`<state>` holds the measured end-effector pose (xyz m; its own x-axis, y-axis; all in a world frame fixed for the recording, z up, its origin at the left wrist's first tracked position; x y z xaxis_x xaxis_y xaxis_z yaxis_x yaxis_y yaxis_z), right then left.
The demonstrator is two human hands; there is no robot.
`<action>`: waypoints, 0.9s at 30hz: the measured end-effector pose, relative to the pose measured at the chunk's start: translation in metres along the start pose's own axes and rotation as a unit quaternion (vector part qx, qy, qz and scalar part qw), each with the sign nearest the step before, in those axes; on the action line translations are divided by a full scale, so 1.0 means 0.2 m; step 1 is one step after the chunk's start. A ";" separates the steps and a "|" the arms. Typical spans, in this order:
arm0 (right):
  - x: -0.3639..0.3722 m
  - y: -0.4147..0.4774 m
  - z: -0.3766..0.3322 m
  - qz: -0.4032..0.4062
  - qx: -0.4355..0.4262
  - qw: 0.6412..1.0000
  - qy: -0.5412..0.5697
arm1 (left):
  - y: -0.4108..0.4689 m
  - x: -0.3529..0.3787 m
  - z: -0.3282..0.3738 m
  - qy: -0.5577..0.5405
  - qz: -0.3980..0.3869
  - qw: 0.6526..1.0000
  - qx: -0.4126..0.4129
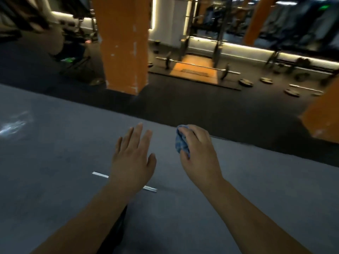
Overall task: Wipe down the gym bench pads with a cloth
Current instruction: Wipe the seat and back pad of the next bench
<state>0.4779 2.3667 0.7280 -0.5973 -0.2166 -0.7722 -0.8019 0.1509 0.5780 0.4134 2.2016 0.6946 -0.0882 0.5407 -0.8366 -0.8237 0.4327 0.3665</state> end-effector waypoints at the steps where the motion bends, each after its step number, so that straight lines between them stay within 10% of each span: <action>1: -0.07 0.01 0.11 0.015 0.016 1.000 -0.009 | 0.08 0.04 0.12 -0.006 -0.007 1.000 0.023; 27: -1.05 -0.23 3.18 0.115 0.369 0.898 -0.208 | 1.49 1.95 2.81 -0.128 -0.182 0.912 0.344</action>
<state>0.6345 3.0193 0.6958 -0.5761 0.2585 -0.7754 -0.3525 0.7773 0.5211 0.4486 2.9463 0.7072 0.3266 0.3840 -0.8637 -0.2177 0.9198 0.3266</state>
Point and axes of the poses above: each hand's wrist, its own y-axis towards the middle knuckle, its own x-axis out of the palm, z = x × y, the point moved 6 cm from there along y, towards the middle knuckle, and after that the axes turned 7 degrees about -y, right-handed, at the moved point
